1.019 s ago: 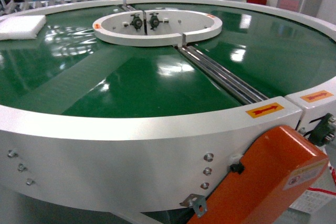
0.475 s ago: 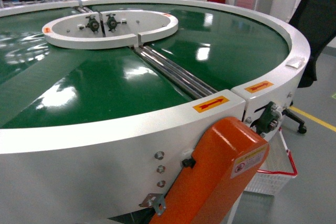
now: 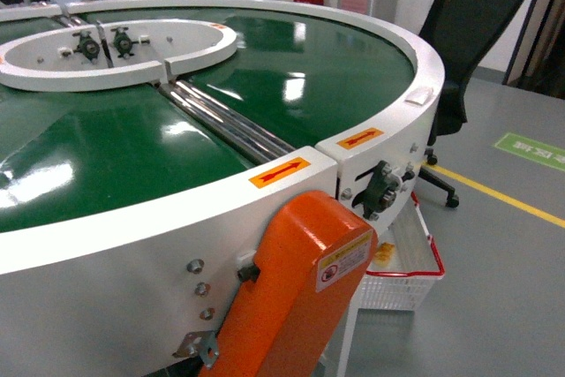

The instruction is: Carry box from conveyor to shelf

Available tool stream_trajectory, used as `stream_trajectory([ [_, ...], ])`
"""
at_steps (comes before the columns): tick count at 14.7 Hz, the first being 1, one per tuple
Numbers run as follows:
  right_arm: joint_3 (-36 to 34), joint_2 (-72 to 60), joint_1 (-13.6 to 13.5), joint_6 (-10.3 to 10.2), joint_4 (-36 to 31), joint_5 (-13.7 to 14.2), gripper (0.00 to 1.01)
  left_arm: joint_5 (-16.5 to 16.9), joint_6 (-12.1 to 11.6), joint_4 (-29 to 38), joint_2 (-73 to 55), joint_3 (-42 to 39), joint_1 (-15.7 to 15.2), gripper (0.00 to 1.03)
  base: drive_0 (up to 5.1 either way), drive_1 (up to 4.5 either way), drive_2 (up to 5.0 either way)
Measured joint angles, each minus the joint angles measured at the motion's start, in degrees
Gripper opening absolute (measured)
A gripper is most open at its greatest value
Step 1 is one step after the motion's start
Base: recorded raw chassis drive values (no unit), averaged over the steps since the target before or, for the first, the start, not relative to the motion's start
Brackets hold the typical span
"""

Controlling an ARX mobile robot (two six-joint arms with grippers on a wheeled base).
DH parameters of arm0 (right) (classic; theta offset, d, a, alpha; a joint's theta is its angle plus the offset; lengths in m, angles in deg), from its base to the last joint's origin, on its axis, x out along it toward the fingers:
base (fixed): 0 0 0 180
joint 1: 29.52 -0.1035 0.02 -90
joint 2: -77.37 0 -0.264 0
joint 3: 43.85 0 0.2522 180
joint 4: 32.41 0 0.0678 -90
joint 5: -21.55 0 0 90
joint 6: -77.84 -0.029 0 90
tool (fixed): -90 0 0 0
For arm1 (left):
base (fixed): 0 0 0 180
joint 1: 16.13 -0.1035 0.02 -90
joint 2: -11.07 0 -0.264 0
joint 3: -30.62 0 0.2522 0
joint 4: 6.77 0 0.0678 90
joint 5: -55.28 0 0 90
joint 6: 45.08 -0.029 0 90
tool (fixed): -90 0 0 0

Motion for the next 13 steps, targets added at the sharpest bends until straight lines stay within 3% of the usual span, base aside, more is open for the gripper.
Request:
stream_trajectory([
  [13,0.00,0.00,-0.02,0.00,0.00,0.00,0.03,0.00,-0.02,0.04,0.00,0.00,0.00,0.02,-1.5,-1.48,-1.5],
])
